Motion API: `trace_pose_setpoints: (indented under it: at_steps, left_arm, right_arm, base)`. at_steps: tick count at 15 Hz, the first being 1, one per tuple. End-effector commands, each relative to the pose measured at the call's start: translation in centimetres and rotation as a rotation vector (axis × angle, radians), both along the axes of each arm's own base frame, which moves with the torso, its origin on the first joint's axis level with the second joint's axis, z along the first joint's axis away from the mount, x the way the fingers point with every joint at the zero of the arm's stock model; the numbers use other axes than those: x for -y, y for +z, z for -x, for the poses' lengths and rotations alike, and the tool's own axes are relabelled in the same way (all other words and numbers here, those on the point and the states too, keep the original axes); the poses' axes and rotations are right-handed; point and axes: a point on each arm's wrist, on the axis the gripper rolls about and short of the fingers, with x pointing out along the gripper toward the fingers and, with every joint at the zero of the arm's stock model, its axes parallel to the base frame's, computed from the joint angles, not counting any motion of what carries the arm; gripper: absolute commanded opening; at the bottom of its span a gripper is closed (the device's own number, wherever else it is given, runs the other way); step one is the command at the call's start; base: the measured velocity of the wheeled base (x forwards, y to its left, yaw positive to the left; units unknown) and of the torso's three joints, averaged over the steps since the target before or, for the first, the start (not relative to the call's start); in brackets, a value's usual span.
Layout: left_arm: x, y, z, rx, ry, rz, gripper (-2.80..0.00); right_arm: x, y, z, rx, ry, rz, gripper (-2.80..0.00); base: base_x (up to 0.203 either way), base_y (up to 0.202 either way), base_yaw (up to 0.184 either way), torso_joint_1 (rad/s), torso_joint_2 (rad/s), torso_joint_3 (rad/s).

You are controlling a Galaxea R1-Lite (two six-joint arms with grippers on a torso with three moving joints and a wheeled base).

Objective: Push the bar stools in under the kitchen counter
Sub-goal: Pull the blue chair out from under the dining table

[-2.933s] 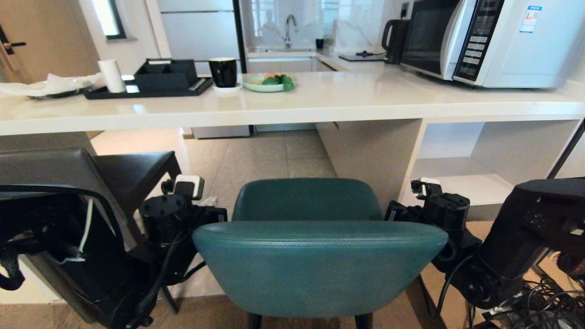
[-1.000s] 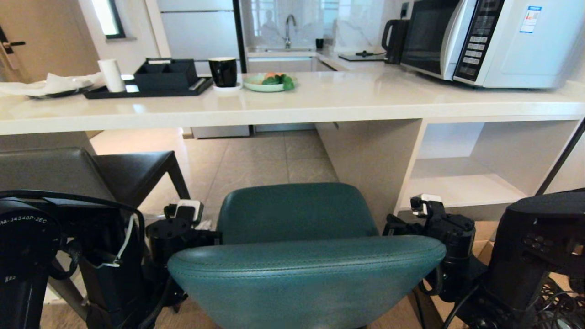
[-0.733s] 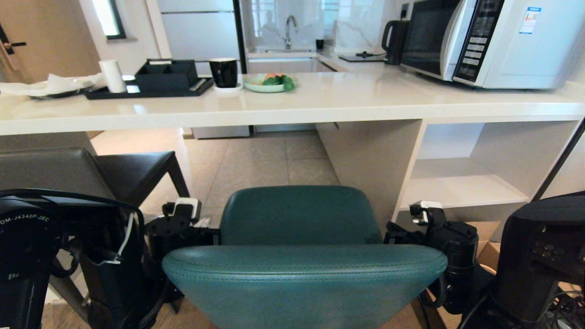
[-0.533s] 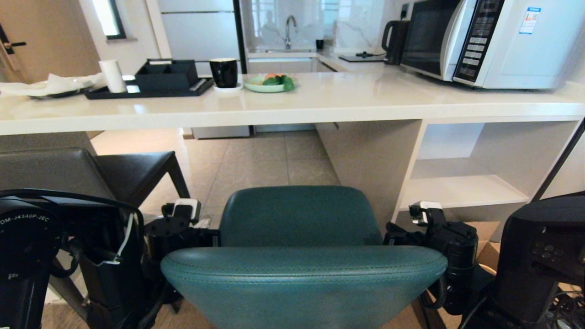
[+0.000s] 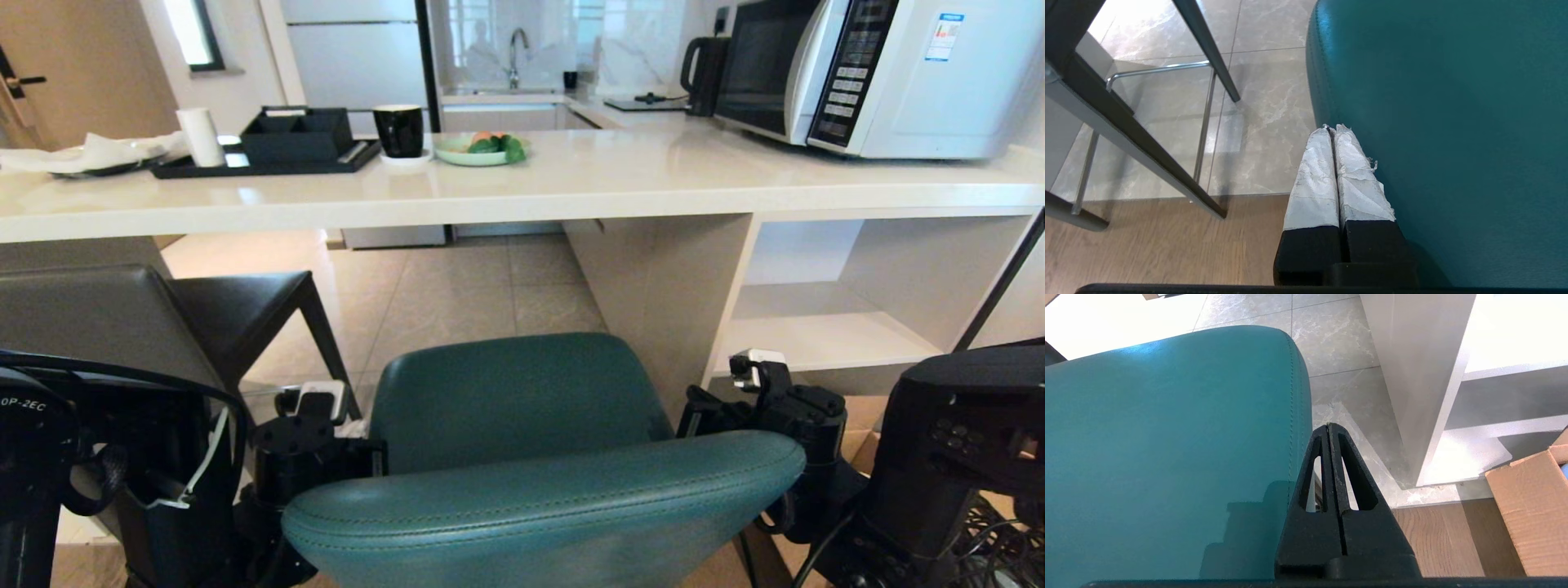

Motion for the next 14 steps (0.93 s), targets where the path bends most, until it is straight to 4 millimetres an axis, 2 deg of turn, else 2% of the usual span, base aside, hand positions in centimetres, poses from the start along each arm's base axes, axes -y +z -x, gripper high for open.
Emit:
trace_pose_setpoints:
  at_steps: [1, 8, 14]
  left_arm:
    - [0.5, 0.0, 0.1, 0.007, -0.015, 0.004, -2.80]
    - [0.7, -1.2, -1.5, 0.004, 0.000, 0.005, -2.80]
    - [0.6, -1.3, -1.5, 0.003, 0.002, 0.005, -2.80]
  right_arm:
    - [0.0, -0.3, 0.4, -0.017, 0.001, 0.009, -2.80]
    - [-0.1, 2.6, 4.0, 0.014, 0.065, -0.007, -2.80]
    - [-0.5, 2.4, 3.2, 0.023, 0.062, -0.014, -2.80]
  base:
    - [0.000, 0.000, 0.000, 0.000, 0.00, 0.000]
    - [0.000, 0.000, 0.000, 0.000, 0.00, 0.000]
    - [0.000, 0.000, 0.000, 0.000, 0.00, 0.000]
